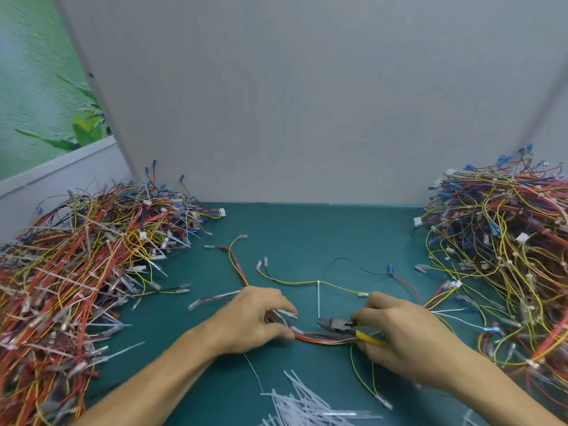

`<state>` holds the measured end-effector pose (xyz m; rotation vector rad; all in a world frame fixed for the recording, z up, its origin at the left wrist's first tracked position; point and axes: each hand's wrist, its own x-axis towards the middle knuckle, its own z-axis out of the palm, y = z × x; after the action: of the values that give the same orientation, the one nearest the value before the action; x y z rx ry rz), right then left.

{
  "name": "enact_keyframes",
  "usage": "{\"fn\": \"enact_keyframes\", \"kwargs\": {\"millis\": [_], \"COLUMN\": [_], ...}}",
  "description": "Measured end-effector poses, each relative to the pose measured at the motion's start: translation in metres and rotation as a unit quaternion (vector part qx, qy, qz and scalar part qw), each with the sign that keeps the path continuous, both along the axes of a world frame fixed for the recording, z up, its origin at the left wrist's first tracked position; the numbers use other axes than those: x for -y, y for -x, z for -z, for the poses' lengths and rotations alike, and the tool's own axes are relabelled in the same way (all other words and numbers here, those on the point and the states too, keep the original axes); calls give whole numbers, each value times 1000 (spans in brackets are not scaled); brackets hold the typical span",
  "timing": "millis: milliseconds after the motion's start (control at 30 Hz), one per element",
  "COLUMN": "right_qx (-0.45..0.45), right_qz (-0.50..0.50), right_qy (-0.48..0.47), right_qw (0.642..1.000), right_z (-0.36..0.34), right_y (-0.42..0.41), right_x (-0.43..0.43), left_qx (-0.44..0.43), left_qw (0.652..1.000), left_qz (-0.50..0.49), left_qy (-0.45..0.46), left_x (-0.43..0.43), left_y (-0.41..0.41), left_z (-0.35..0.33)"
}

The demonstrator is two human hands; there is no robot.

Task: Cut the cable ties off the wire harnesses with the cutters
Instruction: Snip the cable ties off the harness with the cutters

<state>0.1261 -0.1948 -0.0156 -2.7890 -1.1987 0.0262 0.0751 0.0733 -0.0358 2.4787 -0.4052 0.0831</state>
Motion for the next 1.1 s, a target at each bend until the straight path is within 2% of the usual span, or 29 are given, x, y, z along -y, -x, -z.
{"fn": "enact_keyframes", "kwargs": {"millis": [100, 200, 400, 567, 800, 1100], "right_qx": [20, 27, 8, 2, 2, -28], "right_qz": [9, 16, 41, 48, 64, 63], "right_qy": [-7, 3, 6, 25, 36, 23], "right_qw": [1000, 1000, 999, 999, 997, 997], "right_z": [0, 3, 6, 4, 3, 5], "right_y": [8, 16, 31, 36, 38, 33], "right_x": [-12, -25, -37, -35, -40, -44], "left_qx": [-88, -117, -134, -93, -152, -155], "left_qw": [988, 977, 982, 994, 982, 981], "left_qz": [-33, -46, -29, 8, -20, -33], "left_qy": [123, 172, 132, 57, 107, 111], "left_x": [-2, -5, -5, -1, 1, 1], "left_y": [-3, -5, -7, -6, -12, -12], "left_z": [2, 0, 3, 6, 0, 0]}}
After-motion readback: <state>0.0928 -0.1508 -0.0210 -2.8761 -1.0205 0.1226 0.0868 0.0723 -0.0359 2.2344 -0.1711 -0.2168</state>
